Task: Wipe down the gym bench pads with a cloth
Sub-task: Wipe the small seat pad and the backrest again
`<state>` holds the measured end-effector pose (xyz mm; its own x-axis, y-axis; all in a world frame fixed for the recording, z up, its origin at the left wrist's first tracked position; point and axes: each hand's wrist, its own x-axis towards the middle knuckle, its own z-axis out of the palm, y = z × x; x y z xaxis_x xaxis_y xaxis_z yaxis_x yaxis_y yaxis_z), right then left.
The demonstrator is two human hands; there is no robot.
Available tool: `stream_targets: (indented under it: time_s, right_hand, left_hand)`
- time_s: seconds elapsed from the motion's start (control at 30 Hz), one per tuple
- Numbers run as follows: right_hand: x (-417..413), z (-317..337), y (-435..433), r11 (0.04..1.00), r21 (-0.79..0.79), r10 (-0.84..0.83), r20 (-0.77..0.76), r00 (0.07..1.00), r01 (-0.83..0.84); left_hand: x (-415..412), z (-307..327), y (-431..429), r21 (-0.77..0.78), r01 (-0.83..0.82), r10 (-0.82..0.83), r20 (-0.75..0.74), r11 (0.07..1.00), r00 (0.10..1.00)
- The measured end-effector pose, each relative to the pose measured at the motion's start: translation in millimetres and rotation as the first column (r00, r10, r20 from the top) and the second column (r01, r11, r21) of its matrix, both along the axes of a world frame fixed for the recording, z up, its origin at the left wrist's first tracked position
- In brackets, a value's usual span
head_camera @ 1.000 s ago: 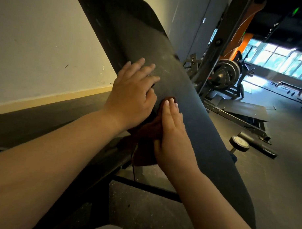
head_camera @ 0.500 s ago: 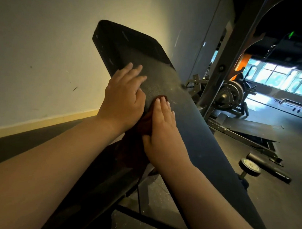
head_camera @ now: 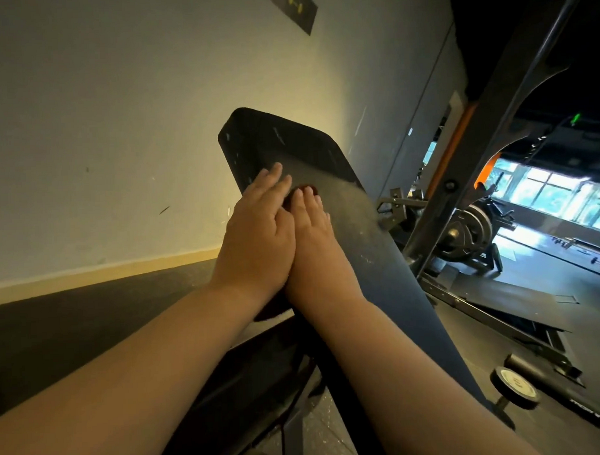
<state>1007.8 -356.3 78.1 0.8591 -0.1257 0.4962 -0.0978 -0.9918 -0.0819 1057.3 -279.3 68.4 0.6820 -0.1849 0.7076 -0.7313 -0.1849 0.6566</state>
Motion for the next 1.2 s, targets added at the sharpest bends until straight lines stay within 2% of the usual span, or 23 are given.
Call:
stream_targets:
  time_s: [0.1, 0.17, 0.27, 0.37, 0.47, 0.57, 0.67, 0.83, 0.93, 1.0, 1.07, 1.13, 1.2]
  right_hand:
    - [13, 8, 8, 0.999, 0.039, -0.026, 0.050, 0.998, 0.024]
    - [-5, 6, 10, 0.997, 0.081, 0.007, 0.015, 1.000, -0.008]
    - [-18, 4, 7, 0.998, 0.064, 0.033, -0.045, 0.998, -0.030]
    - [18, 25, 12, 1.000, 0.018, -0.009, 0.007, 1.000, 0.009]
    - [73, 57, 24, 0.999, 0.034, -0.034, 0.041, 0.999, 0.032]
    - [116, 77, 34, 0.999, 0.022, -0.042, 0.123, 0.991, 0.039]
    - [126, 83, 37, 0.999, 0.052, 0.004, 0.175, 0.985, -0.014]
    - [65, 73, 7, 0.974, 0.082, 0.207, 0.060, 0.976, -0.211]
    - [61, 76, 0, 0.969, 0.102, 0.221, 0.048, 0.974, -0.225]
    - [86, 91, 4, 0.963, 0.161, 0.205, 0.070, 0.976, -0.214]
    - [113, 107, 12, 0.958, 0.195, 0.198, 0.086, 0.976, -0.211]
    - [131, 112, 18, 0.963, 0.149, 0.218, 0.055, 0.974, -0.224]
    - [135, 108, 15, 0.962, 0.110, 0.246, 0.057, 0.968, -0.251]
  left_hand:
    - [10, 2, 4, -0.095, -0.057, 0.042, -0.153, 0.994, 0.987]
    - [10, 0, 2, -0.135, -0.093, 0.059, -0.236, 0.986, 0.970]
    - [0, -5, -3, -0.183, -0.049, -0.009, -0.306, 0.982, 0.952]
    - [5, -2, 0, -0.279, -0.109, 0.005, -0.350, 0.954, 0.937]
    - [21, 8, 9, -0.406, -0.141, -0.057, -0.437, 0.903, 0.898]
    - [30, 13, 11, -0.457, -0.191, -0.083, -0.515, 0.869, 0.853]
    - [27, 17, 9, -0.469, -0.184, -0.110, -0.531, 0.864, 0.840]
    - [21, 14, 10, -0.425, -0.144, -0.072, -0.453, 0.894, 0.889]
    - [29, 10, 6, -0.423, -0.116, -0.064, -0.388, 0.899, 0.919]
    - [40, 16, 3, -0.430, -0.043, -0.127, -0.358, 0.902, 0.925]
    - [56, 31, 1, -0.523, 0.023, -0.270, -0.401, 0.852, 0.875]
    - [75, 46, -1, -0.626, 0.046, -0.420, -0.466, 0.779, 0.779]
    - [92, 54, -4, -0.637, 0.048, -0.442, -0.477, 0.769, 0.760]
